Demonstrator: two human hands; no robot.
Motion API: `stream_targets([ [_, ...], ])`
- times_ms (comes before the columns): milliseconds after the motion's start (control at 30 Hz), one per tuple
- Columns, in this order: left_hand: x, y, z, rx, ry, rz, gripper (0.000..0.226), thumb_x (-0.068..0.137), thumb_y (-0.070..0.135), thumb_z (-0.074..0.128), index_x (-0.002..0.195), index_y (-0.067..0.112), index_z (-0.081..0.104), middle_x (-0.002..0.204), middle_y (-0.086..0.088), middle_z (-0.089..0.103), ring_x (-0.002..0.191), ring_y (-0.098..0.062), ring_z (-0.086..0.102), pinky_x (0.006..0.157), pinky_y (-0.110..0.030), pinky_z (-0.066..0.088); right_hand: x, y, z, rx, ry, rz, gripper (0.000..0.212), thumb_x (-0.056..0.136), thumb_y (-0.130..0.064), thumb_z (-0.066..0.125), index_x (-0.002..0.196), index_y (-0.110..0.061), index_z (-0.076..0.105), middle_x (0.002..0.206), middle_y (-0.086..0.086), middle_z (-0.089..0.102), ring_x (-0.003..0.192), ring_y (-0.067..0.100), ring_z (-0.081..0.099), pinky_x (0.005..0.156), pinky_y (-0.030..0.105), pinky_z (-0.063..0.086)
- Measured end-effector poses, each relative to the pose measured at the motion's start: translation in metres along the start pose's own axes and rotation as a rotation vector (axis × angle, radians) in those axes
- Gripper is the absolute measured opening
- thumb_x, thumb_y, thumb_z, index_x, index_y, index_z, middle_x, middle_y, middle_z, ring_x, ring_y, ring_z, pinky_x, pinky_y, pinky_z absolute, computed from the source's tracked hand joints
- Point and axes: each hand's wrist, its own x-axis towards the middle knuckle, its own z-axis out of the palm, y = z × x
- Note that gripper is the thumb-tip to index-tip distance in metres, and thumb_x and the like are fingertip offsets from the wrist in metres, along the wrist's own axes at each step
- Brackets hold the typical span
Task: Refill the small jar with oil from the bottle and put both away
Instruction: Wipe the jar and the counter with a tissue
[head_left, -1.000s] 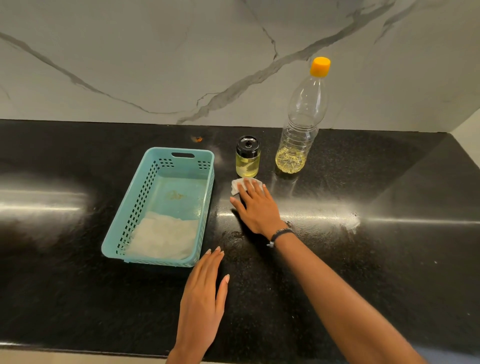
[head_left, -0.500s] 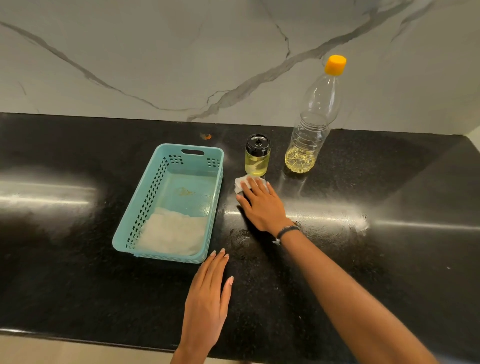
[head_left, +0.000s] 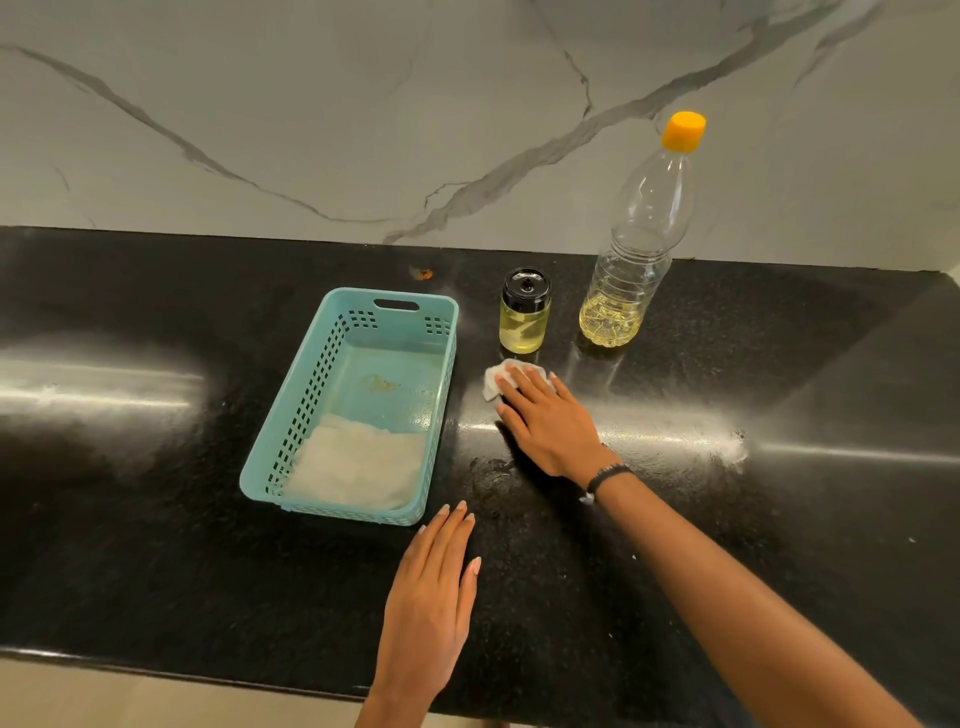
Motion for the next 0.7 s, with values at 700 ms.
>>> stream_targets([
  [700, 0.0, 0.0, -0.002, 0.001, -0.019, -0.04, 0.048, 0.098, 0.038, 0.034, 0.137, 0.015, 0.05, 0.143, 0.003, 0.049, 0.135, -0.011, 0.042, 0.109, -0.031, 0.039, 0.002, 0.005, -0.001, 0.039, -0.022, 0.213, 0.053, 0.101, -0.044, 0.021, 0.151, -0.026, 0.017, 0.16, -0.001, 0.01, 0.147, 0.024, 0.006, 0.117, 0.049, 0.0],
])
